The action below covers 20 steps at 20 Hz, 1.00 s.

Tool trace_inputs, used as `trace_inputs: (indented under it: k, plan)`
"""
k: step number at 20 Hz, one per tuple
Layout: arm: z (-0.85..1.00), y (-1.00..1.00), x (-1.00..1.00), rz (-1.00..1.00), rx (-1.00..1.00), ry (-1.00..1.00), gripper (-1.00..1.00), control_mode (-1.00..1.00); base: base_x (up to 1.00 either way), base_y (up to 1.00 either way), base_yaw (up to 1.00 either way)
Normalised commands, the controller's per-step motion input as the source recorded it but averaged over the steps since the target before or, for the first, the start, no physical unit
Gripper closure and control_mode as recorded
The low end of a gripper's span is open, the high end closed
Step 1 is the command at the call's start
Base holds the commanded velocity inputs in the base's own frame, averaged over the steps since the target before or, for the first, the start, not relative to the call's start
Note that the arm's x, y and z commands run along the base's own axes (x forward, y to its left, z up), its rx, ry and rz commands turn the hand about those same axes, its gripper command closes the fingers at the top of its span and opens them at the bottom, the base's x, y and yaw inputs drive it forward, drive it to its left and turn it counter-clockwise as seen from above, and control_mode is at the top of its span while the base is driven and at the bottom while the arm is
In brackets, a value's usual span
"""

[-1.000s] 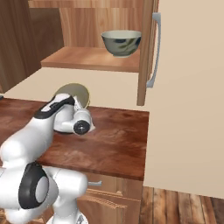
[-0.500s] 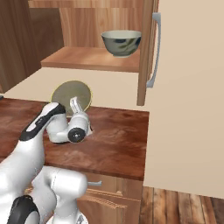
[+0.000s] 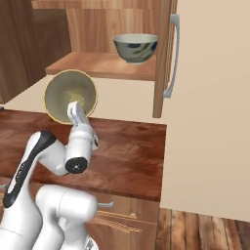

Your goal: Open the cabinet. Pick the bowls from the counter and place them in the cabinet. Then close the cabinet.

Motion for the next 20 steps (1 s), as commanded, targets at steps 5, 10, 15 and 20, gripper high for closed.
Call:
trace_inputs:
  k: [5, 10, 15, 20]
  plan:
    - [0.36, -0.25, -0.79, 0.0, 0.09, -0.11, 1.0, -1.0, 0.0, 0.0, 0.0]
    - [0.56, -0.16, -0.49, 0.0, 0.07, -0.01, 1.0, -1.0, 0.0, 0.0, 0.0]
    - [0.72, 0.07, -0.38, -0.01, 0.0, 0.07, 1.0, -1.0, 0.0, 0.0, 0.0]
    - [0.35, 0.04, -0.05, -0.04, 0.0, 0.11, 1.0, -1.0, 0.0, 0.0, 0.0]
